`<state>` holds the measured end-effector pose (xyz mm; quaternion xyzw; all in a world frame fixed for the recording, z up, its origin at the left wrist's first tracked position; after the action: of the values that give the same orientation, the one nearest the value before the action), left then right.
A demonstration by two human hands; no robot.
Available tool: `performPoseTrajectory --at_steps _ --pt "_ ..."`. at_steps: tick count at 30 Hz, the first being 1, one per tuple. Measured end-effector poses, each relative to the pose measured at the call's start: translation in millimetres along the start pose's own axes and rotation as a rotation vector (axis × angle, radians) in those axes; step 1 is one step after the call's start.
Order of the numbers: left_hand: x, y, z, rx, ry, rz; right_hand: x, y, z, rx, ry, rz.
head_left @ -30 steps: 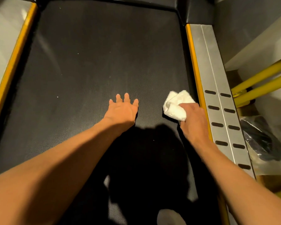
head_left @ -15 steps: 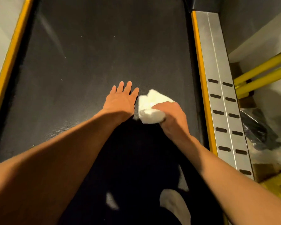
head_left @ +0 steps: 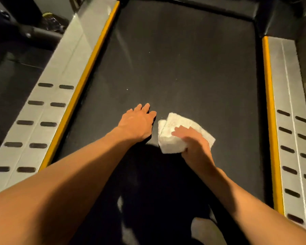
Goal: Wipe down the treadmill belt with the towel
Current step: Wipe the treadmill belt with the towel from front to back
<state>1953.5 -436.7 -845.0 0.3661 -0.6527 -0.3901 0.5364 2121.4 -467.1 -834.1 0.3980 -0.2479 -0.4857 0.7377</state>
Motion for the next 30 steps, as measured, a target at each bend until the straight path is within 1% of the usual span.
performPoseTrajectory --at_steps 1,2,3,4,5,6,8,11,13,14,15,16,18,19,20,22,23,24,25,27,28,29,30 --pt "0 1 7 -0.018 0.003 -0.007 -4 4 12 0.064 0.085 -0.008" --pt "0 0 13 -0.035 -0.003 -0.019 -16 13 11 0.086 0.073 -0.022" --pt "0 1 16 -0.054 -0.013 -0.04 -33 20 -1 0.136 0.016 -0.062" --pt "-2 2 17 -0.08 -0.025 -0.068 -52 27 -14 0.087 -0.104 -0.072" --pt "-3 3 16 -0.107 -0.036 -0.101 -66 32 -27 0.093 -0.203 -0.122" --pt "-6 5 15 -0.123 -0.043 -0.137 -77 34 -39 0.086 -0.259 -0.167" --pt "-10 7 10 -0.103 -0.055 -0.182 -83 21 -33 0.076 -0.27 -0.098" --pt "-17 5 6 -0.047 -0.069 -0.214 -52 -20 -13 0.061 -0.284 0.066" --pt "-20 4 8 -0.024 -0.06 -0.228 -26 -40 10 0.026 -0.189 0.184" --pt "-21 4 9 -0.025 -0.061 -0.231 -23 -42 21 -0.018 -0.133 0.21" --pt "-20 4 10 -0.021 -0.067 -0.227 -28 -37 24 -0.066 -0.088 0.177" --pt "-19 4 12 -0.001 -0.076 -0.218 -41 -30 19 -0.09 -0.076 0.092" --pt "-12 8 18 0.039 -0.097 -0.228 -76 -15 8 0.031 -0.143 0.017" --pt "-8 10 22 0.047 -0.104 -0.241 -89 -6 0 0.054 -0.156 -0.056" --pt "-5 13 28 0.049 -0.106 -0.247 -95 -4 2 0.029 -0.125 -0.079" --pt "0 13 39 0.047 -0.098 -0.237 -90 -20 1 0.032 -0.127 -0.045" --pt "3 13 45 0.047 -0.084 -0.23 -81 -31 6 -0.005 -0.14 0.002" --pt "5 14 51 0.052 -0.064 -0.22 -69 -44 10 -0.094 -0.171 0.053" --pt "7 14 56 0.061 -0.036 -0.204 -55 -55 21 -0.206 -0.136 0.093" --pt "11 12 64 0.05 0.005 -0.164 -34 -57 51 -0.124 0.074 0.118" --pt "13 11 66 0.023 0.012 -0.157 -33 -57 55 -0.058 0.133 0.141" --pt "14 10 67 -0.002 0.01 -0.156 -41 -48 54 -0.049 0.147 0.091" --pt "16 10 69 -0.018 0.005 -0.158 -56 -36 45 -0.041 0.087 0.0"
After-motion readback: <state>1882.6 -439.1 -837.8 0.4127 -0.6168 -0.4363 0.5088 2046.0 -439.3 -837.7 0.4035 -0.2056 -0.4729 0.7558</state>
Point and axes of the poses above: each hand's wrist, its own x-axis away from the middle knuckle, its own y-axis out of the back of the hand, z = x × y, the point moved 7 cm from there along -x, towards the middle knuckle
